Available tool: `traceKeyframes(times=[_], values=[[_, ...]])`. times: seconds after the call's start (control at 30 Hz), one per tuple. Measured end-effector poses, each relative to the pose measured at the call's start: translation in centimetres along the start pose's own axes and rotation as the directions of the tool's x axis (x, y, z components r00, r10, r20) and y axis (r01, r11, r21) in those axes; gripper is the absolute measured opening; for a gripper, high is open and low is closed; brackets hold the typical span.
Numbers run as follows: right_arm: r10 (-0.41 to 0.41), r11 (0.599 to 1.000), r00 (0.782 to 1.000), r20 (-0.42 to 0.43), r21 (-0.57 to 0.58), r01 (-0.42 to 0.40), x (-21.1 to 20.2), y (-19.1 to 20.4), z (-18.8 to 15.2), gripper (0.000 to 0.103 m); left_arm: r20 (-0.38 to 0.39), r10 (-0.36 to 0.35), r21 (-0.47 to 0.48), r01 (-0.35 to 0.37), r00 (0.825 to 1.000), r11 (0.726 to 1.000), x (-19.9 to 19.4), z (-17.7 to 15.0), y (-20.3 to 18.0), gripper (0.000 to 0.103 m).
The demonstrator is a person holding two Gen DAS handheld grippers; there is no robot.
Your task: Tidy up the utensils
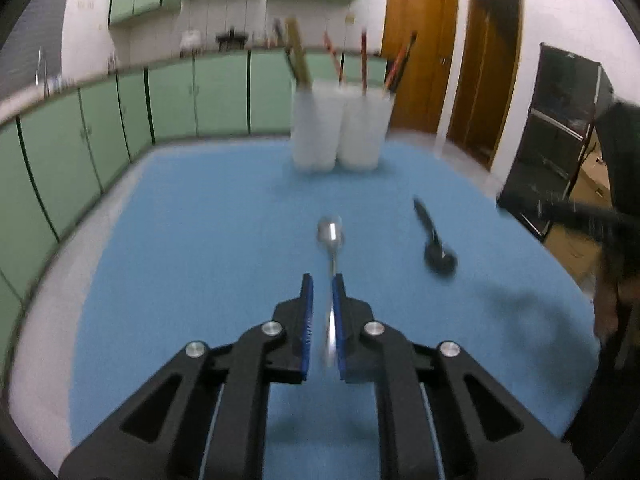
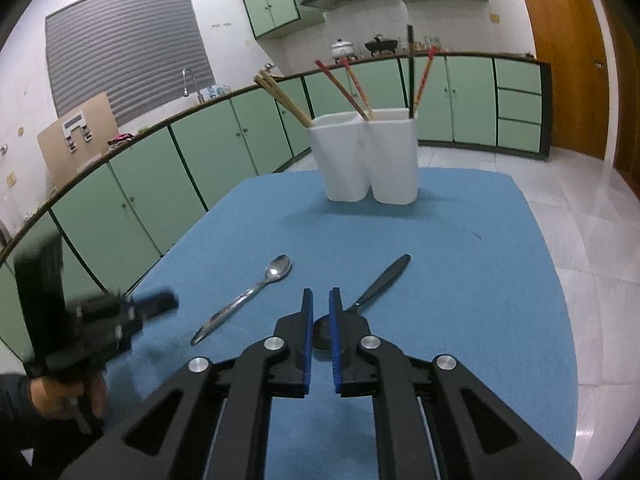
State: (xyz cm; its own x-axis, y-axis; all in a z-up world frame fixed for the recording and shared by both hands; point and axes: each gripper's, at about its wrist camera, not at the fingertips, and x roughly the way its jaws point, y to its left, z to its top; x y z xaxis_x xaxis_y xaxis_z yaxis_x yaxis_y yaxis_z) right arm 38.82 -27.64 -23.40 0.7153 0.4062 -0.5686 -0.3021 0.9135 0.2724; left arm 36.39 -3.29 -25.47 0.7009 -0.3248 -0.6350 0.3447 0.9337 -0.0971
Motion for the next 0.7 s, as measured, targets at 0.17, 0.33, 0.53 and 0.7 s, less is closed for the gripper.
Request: traceKeyframes(times=[0.17,0.33,0.53,0.7], values=[[-0.002,1.0,1.0,-0.009,0.004,0.002,-0.2,-0.2,-0.7,0.01,-0.104,0.014,-0.021,-0.016,0.994,1.0,2.1,-1.2,-0.2,0.033],[0.011,0.999,1.0,-0.03,0.035,-0.01,0.4,-0.4,-2.3,0.01,-0.168,0.028,-0.011,-0.031,0.985,0.999,3.1,-1.0,-0.2,0.033],[0.008,1.0,0.999,-0.033,0.025,-0.008,0.5,-0.1,-2.9,0.01,-0.163,0.008,-0.003,-0.009,0.987,1.0,3.3,-0.3,-0.4,0.007],[0.012,1.0,0.999,-0.041,0.022,-0.011,1.2,-0.2,-2.5,0.011,-0.056,-0.004,-0.003,0.004,0.998,1.0,0.8,0.1,-1.1,0.003]])
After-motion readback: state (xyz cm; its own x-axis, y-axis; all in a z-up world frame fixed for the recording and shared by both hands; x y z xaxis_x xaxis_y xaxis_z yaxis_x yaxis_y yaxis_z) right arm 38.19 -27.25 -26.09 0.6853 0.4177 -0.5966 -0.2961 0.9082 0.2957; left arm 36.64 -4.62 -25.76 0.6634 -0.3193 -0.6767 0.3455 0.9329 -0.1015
